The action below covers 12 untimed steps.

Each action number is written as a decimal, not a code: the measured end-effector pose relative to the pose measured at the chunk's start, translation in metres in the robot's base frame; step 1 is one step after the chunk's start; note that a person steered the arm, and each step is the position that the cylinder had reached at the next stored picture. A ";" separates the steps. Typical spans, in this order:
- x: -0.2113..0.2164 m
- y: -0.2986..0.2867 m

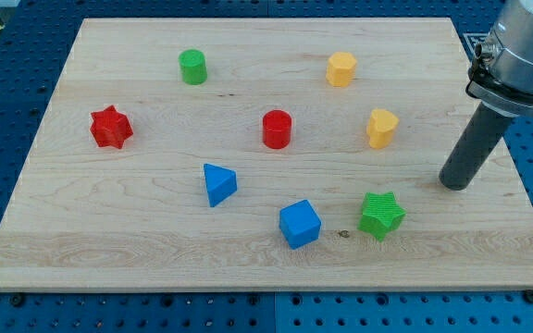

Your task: Push the green star into the blue cube

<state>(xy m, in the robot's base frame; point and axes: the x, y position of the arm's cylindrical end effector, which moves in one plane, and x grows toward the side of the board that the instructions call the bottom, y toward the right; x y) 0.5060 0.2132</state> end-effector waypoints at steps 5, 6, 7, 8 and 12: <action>0.019 -0.017; 0.031 -0.033; 0.046 -0.038; 0.046 -0.057; 0.046 -0.118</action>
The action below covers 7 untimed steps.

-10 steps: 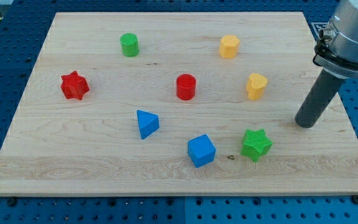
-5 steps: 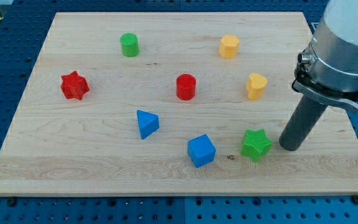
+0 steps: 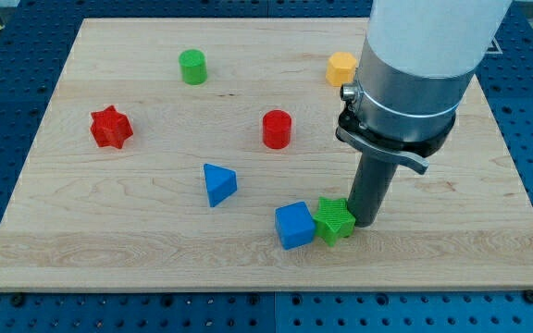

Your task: Push the green star into the blue cube

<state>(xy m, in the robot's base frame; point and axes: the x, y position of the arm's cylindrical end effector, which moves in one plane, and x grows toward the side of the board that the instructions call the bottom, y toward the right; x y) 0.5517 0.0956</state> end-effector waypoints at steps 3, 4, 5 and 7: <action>-0.051 -0.034; -0.052 -0.038; -0.055 -0.061; -0.077 -0.126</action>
